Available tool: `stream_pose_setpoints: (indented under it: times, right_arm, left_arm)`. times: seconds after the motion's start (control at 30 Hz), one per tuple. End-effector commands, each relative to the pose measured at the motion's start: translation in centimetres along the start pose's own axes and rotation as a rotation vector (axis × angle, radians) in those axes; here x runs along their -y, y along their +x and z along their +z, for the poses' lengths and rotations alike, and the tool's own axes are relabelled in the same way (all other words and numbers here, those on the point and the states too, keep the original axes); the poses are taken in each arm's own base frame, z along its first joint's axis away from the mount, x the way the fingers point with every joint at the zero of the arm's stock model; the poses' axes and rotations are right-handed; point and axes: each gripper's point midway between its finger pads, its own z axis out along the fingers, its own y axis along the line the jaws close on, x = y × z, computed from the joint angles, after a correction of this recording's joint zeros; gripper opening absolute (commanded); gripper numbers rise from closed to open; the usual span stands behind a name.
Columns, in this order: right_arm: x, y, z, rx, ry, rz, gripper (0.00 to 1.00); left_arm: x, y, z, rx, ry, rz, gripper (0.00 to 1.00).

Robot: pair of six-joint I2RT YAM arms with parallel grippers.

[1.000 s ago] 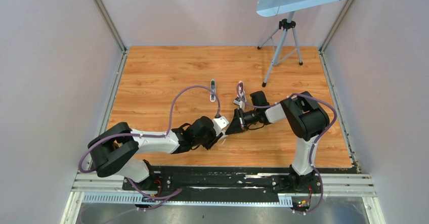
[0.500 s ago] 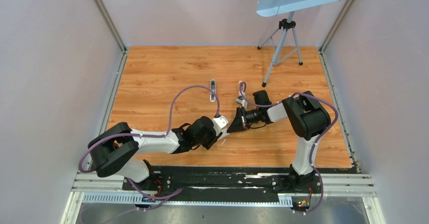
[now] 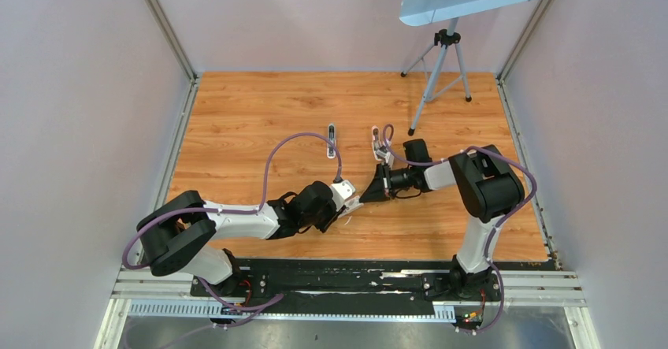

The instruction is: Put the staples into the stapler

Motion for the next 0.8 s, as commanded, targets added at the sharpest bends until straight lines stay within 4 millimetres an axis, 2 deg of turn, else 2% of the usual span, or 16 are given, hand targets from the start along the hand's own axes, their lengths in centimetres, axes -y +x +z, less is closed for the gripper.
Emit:
stream_pose_setpoints:
  times: [0.0,0.13,0.33,0.53,0.63,0.77]
  right_arm:
    - [0.2,-0.1,-1.8,0.041,0.01,0.018,0.03]
    - [1.2,-0.3,-3.1,0.073,0.045,0.044,0.02]
    - [1.6,-0.5,-4.8,0.118,0.096,0.071,0.02]
    - [2.6,-0.6,-6.6,0.173,0.169,0.106,0.06]
    - [3.2,-0.8,-7.6,0.199,0.223,0.121,0.15]
    - [3.5,-0.8,-8.7,0.223,0.302,0.142,0.32]
  left_arm:
    - [-0.8,1.1,-0.1,-0.051,-0.037,0.002,0.33]
    - [-1.0,1.3,-0.1,-0.055,-0.049,0.0,0.33]
    - [-1.2,1.2,-0.1,-0.055,-0.062,-0.007,0.34]
    - [-1.4,0.8,-0.2,-0.044,-0.081,-0.028,0.39]
    - [-1.4,0.0,-0.3,-0.028,-0.082,-0.041,0.42]
    - [-1.5,-1.9,-0.9,0.015,-0.089,-0.061,0.48]
